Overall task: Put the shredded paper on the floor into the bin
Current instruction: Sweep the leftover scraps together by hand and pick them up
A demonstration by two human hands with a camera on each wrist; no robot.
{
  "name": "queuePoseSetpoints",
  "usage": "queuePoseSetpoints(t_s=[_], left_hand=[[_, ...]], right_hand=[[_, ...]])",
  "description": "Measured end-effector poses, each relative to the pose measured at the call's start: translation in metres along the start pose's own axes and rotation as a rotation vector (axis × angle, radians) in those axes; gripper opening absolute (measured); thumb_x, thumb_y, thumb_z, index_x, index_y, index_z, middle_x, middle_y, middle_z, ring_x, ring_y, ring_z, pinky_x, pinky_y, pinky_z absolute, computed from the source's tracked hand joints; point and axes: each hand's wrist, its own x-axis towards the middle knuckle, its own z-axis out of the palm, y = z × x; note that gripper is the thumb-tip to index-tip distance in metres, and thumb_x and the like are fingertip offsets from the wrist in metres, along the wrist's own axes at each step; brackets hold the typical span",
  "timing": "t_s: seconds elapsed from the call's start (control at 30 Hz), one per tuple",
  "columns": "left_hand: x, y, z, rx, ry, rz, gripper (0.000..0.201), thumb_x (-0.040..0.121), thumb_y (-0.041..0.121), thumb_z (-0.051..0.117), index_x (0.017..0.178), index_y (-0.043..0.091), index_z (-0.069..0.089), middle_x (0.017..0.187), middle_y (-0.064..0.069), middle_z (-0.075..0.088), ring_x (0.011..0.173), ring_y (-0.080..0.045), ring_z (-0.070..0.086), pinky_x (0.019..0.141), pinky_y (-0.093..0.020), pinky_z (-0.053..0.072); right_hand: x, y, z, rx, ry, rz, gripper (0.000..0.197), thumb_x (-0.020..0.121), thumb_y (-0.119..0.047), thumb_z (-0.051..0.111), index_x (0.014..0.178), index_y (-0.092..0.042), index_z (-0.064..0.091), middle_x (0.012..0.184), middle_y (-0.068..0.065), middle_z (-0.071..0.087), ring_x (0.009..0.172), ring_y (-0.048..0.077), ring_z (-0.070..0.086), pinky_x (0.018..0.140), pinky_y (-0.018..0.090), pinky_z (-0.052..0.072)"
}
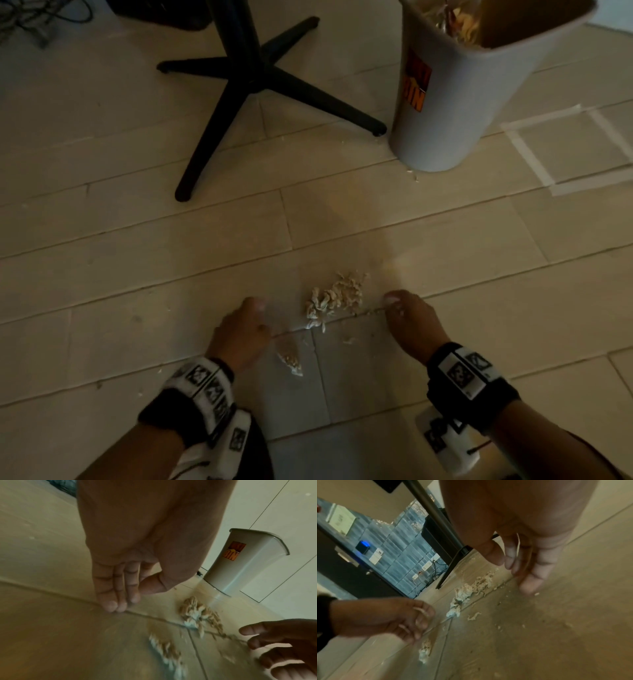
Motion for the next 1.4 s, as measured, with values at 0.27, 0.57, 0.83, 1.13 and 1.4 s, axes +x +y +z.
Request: queuePoseSetpoints(t_s=[0.27,0.57,0.83,1.13,1.4], left_hand=[[-0.019,0.028,0.03,-0.507,-0.161,-0.034,0.038,0.062,0.043,0.063,0.094,0.026,0.055,0.089,-0.005,0.07,0.085,-0.029,0.07,0.082,-0.045,0.057],[0.019,0.054,-0.006,-0.048,0.057,0.276,0.042,0.084,0.018,0.061,0.125,0.021,0.053,0.124,-0.006,0.058,0.11,-0.029,0.059,0.092,-0.036,0.048],[0.05,0.112,0.001,0.45,-0.123,0.71,0.072,0.086,0.011,0.062,0.149,0.022,0.03,0.158,-0.001,0.023,0.142,-0.026,0.023,0.109,-0.044,0.036],[0.04,0.07,-0.012,0.335,-0.086,0.657,0.071,0.083,0.004,0.057,0.147,0.028,0.037,0.148,0.006,0.034,0.133,-0.02,0.031,0.102,-0.038,0.041],[0.037,0.084,-0.003,0.451,-0.123,0.682,0.071,0.081,0.005,0.061,0.145,0.026,0.039,0.148,0.003,0.032,0.13,-0.023,0.032,0.094,-0.038,0.046]], right_hand=[[-0.02,-0.018,0.035,0.138,-0.134,-0.033,0.023,0.094,-0.016,0.048,0.11,-0.015,0.064,0.106,0.01,0.068,0.098,0.031,0.064,0.087,0.039,0.051],[0.022,-0.029,-0.011,-0.08,0.061,-0.224,0.039,0.095,-0.013,0.049,0.133,-0.016,0.052,0.131,0.01,0.049,0.116,0.029,0.054,0.093,0.033,0.044],[0.025,-0.04,0.005,-0.654,-0.065,-0.364,0.055,0.091,-0.021,0.045,0.145,-0.017,0.034,0.146,0.007,0.034,0.126,0.034,0.035,0.097,0.045,0.04],[0.017,-0.021,0.003,-0.489,0.079,-0.396,0.052,0.092,-0.016,0.047,0.144,-0.015,0.04,0.148,0.009,0.037,0.133,0.032,0.035,0.104,0.046,0.039],[0.029,-0.012,0.002,-0.596,-0.065,-0.314,0.063,0.098,-0.02,0.037,0.155,-0.014,0.011,0.164,0.006,0.0,0.151,0.028,-0.002,0.121,0.048,0.011]])
